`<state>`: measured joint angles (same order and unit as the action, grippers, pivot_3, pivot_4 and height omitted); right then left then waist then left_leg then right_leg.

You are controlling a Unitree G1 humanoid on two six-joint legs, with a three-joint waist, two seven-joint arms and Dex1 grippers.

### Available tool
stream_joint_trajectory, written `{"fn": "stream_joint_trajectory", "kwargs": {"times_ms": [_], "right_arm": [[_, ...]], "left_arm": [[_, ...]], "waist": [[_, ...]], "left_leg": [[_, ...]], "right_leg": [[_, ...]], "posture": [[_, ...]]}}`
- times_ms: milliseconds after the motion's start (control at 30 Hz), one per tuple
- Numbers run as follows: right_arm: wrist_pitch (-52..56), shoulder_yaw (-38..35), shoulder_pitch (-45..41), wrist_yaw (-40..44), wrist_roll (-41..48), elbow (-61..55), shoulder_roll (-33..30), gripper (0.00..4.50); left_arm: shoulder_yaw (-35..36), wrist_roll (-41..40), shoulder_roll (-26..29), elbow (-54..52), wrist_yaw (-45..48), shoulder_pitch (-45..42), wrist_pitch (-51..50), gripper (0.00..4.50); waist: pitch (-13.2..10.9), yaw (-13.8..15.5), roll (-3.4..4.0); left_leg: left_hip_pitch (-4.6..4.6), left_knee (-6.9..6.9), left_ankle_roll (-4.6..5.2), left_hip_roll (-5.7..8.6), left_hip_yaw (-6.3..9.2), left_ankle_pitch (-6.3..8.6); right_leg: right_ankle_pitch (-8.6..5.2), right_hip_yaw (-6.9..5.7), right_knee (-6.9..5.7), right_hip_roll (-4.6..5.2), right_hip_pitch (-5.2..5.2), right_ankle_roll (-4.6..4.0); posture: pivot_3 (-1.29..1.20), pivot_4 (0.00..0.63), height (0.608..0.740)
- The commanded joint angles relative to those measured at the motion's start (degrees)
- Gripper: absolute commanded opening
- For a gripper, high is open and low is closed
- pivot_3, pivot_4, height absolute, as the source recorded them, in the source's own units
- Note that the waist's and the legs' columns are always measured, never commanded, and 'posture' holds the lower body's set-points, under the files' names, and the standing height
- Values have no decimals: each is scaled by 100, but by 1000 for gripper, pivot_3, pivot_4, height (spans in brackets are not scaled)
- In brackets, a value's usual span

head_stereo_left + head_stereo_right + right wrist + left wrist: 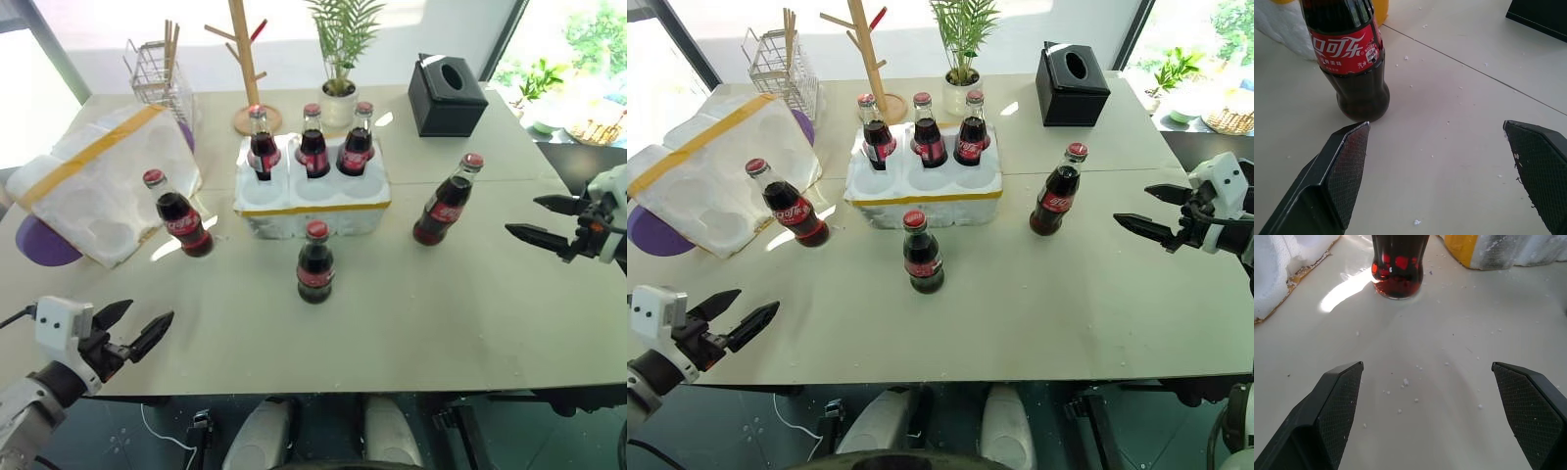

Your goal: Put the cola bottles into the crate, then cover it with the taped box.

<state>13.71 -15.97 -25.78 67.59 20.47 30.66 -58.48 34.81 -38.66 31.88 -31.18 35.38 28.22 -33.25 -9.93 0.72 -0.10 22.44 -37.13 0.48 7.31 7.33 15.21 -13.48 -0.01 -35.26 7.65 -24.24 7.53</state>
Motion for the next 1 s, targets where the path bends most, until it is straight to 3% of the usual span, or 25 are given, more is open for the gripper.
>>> {"fn": "stream_joint_trajectory", "kwargs": {"times_ms": [33, 633, 800, 1000], "right_arm": [[-60, -152, 7, -33, 70, -135, 22, 4500], [447, -240, 50, 51, 311, -376, -43, 4500], [1226, -464, 507, 586, 829, -1674, -436, 4500], [3146, -1382, 936, 1003, 2556, -3679, -937, 4500]], "left_arm": [[-14, 99, 70, -141, -15, -15, 126, 4405], [-3, 126, 98, 128, -128, -591, 251, 4405], [107, -54, 274, 280, -234, -1293, 143, 4405], [-454, 226, 572, 829, -377, -2488, 141, 4405]], "waist": [[0, 0, 0], [0, 5, 1], [0, 14, 3], [0, 14, 9]], "left_leg": [[0, 0, 0, 0, 0, 0], [0, -1, 0, 0, -1, 0], [0, -2, -1, 0, 1, -1], [0, -2, -1, -1, 1, 0]], "right_leg": [[0, 0, 0, 0, 0, 0], [2, 0, 0, -1, 0, 0], [12, 0, -3, -1, -1, 16], [14, 0, -6, -2, -2, 17]], "posture": [[0, 150, 740], [0, 150, 740], [0, 150, 740], [0, 150, 740]]}}
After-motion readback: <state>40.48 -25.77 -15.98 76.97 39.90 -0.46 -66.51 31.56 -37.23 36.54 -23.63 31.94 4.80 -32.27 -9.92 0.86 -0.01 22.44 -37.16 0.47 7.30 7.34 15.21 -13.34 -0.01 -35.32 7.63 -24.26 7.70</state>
